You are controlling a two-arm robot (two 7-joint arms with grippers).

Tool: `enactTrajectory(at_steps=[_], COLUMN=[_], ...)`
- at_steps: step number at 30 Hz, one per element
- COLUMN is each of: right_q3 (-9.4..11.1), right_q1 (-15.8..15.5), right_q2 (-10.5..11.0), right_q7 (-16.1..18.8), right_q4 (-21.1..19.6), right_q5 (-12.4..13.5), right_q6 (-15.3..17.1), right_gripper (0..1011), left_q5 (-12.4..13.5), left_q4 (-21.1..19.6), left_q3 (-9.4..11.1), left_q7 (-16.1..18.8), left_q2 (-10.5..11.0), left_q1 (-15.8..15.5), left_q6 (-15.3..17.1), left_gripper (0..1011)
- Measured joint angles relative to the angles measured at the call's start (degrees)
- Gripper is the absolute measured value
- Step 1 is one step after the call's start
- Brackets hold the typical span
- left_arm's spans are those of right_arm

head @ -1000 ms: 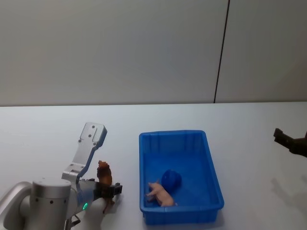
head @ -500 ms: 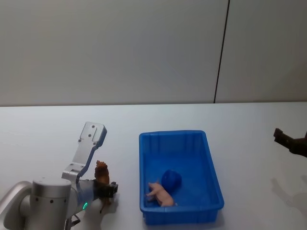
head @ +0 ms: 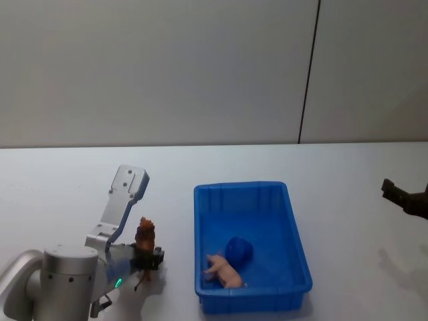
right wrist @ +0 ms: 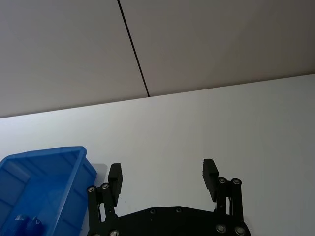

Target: Pick up the two dolls from the table and place them into the box.

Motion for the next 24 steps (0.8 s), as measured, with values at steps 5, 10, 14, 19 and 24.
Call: enactTrajectory(at_steps=[5, 10, 14, 19, 24], right_q3=[0.0, 0.0, 0.0, 0.0, 0.0], right_q1=[0.0, 0.0, 0.0, 0.0, 0.0], right_q2=[0.0, 0.0, 0.0, 0.0, 0.0], right_q7=[0.0, 0.0, 0.0, 0.0, 0.0], right_q4=[0.0, 0.0, 0.0, 0.0, 0.0], right_q5=[0.0, 0.0, 0.0, 0.0, 0.0], right_q6=[0.0, 0.0, 0.0, 0.0, 0.0], right_gripper=[1001, 1001, 1001, 1001, 1001], left_q5=[1.4, 3.0, 4.7, 6.3, 7.7], left_q4=[-0.9, -1.8, -2.7, -3.5, -4.1], left_q3=[-0.1, -0.2, -0.3, -0.4, -0.5], left_q7=[-1.4, -3.1, -5.3, -8.1, -12.2], left_q2=[0.2, 0.5, 0.7, 0.9, 1.1], left_q1=[-0.3, -0.8, -1.5, -2.3, -3.6], left_q6=[-1.8, -3.6, -5.5, -7.6, -9.9], left_gripper=[487, 487, 487, 487, 487])
